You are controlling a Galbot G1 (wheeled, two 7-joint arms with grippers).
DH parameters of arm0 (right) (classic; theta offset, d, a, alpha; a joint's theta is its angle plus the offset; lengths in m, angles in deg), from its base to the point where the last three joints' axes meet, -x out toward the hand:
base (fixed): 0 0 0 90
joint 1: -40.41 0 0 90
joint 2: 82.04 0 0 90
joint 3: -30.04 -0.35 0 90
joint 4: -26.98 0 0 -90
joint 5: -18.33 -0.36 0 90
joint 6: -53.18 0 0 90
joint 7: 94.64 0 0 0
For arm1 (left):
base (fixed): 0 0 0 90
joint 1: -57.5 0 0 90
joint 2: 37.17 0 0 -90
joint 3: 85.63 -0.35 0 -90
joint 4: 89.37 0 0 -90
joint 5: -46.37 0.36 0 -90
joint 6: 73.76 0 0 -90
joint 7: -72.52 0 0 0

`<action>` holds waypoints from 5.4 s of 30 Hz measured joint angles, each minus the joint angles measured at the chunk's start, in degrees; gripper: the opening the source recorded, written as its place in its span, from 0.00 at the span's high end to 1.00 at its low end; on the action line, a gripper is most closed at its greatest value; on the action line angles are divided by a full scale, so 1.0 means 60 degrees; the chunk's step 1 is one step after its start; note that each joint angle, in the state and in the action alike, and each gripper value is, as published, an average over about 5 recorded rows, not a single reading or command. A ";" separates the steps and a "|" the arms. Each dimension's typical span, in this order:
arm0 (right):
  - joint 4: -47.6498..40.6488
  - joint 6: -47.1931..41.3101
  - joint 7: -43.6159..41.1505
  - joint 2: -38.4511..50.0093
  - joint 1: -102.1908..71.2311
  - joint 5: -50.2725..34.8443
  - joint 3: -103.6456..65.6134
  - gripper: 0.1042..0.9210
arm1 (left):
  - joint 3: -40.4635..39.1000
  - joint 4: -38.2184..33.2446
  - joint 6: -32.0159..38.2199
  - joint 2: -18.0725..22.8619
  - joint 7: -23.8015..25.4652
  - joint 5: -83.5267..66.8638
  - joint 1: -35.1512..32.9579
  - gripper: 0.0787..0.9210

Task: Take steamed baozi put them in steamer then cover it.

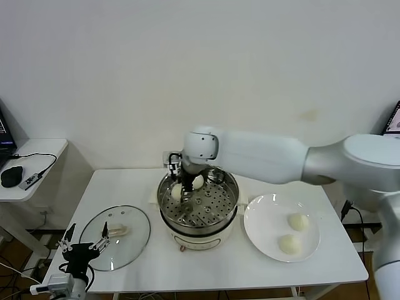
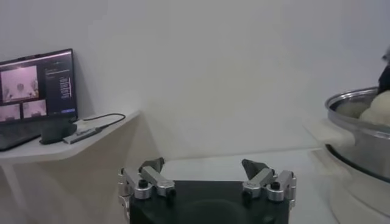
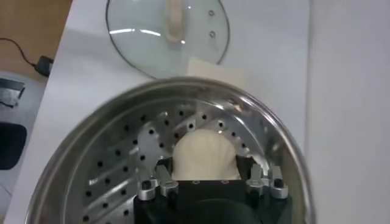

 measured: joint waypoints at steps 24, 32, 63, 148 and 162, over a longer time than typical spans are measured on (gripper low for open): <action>0.0077 0.0290 -0.0747 0.0264 0.0407 0.0739 0.0100 0.12 | -0.0011 -0.0134 -0.0016 0.0038 -0.0002 -0.0019 0.0026 0.12; 0.1344 0.1041 -0.1713 0.1829 0.1653 0.1075 0.0307 0.12 | -0.0166 -0.0290 -0.0098 0.0046 0.0000 0.0043 0.0063 0.12; 0.4794 0.3454 -0.2604 0.9202 -0.2269 0.5191 -0.1707 0.12 | -0.0847 -0.0022 -0.0078 0.0112 -0.0038 0.0551 -0.0075 0.12; 0.2337 0.3614 -0.2204 0.4689 0.0839 0.2923 -0.1374 0.37 | -0.0436 0.0183 -0.0069 0.0064 -0.0051 0.0386 -0.0038 0.12; 0.2295 0.5517 -0.1657 0.2900 0.0747 0.3416 0.0004 0.37 | -0.0177 0.0105 -0.0087 0.0181 -0.0046 0.0320 -0.0098 0.12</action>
